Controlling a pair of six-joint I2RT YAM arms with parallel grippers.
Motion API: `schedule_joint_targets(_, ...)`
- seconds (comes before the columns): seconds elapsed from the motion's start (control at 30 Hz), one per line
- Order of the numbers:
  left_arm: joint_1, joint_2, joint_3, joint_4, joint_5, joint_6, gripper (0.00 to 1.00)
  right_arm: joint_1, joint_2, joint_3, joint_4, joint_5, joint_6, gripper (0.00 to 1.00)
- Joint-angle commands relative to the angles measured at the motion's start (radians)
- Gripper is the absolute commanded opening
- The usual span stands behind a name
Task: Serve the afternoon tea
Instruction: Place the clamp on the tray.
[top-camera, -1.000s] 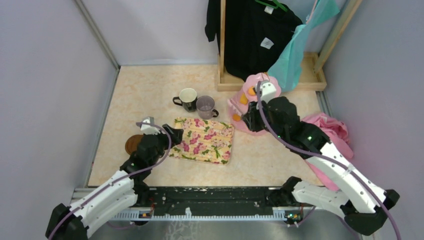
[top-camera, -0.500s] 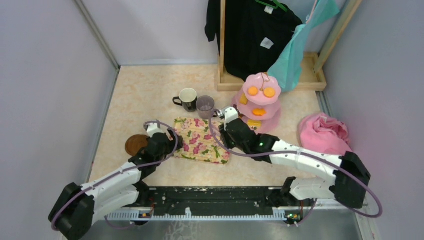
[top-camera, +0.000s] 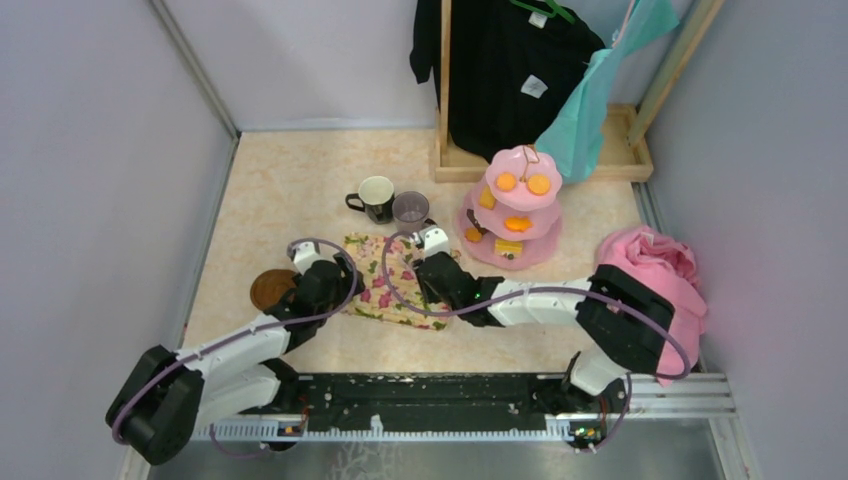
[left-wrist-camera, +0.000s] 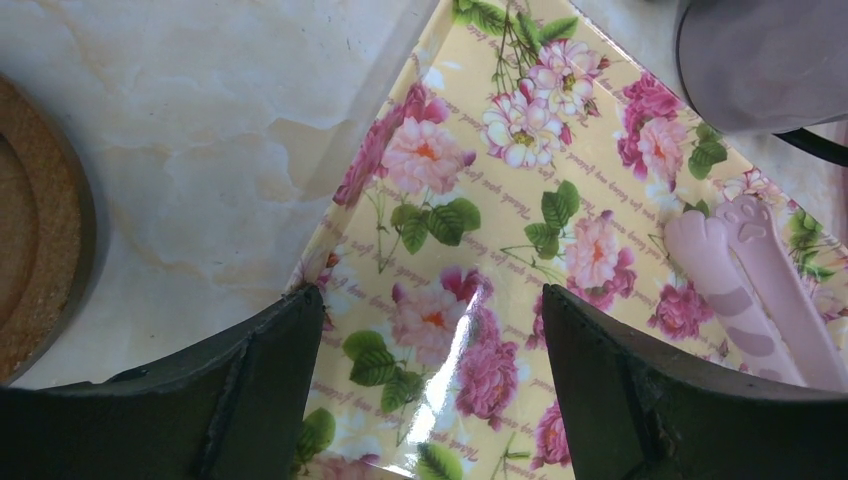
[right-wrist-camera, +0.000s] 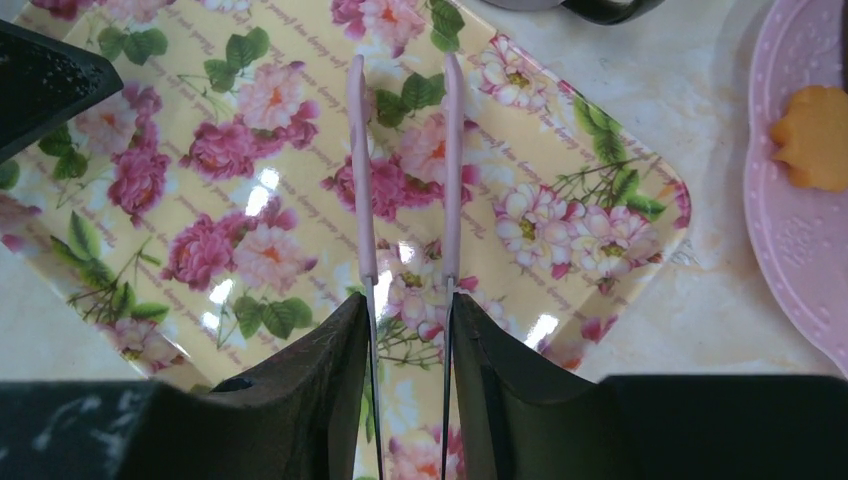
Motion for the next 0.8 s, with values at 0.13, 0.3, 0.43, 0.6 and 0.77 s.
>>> schedule_joint_targets(0.13,0.026,-0.013,0.001,-0.044,-0.024,-0.030,0.87,0.039,0.107,0.025,0.120,0.023,0.064,0.48)
schedule_joint_targets(0.3,0.036,0.036,-0.002,-0.017,-0.002,-0.049,0.87,0.055,0.128,0.041,0.100,0.038,0.071,0.56)
schedule_joint_targets(0.43,0.050,0.053,0.006,-0.011,0.005,-0.052,0.87,0.085,0.093,0.063,0.026,0.105,0.063,0.57)
schedule_joint_targets(0.6,0.078,0.071,0.004,0.017,0.028,-0.057,0.87,0.094,-0.033,0.046,-0.084,0.194,0.110,0.57)
schedule_joint_targets(0.77,0.135,0.111,-0.011,0.056,0.096,-0.070,0.87,0.095,-0.095,0.029,-0.186,0.267,0.196,0.46)
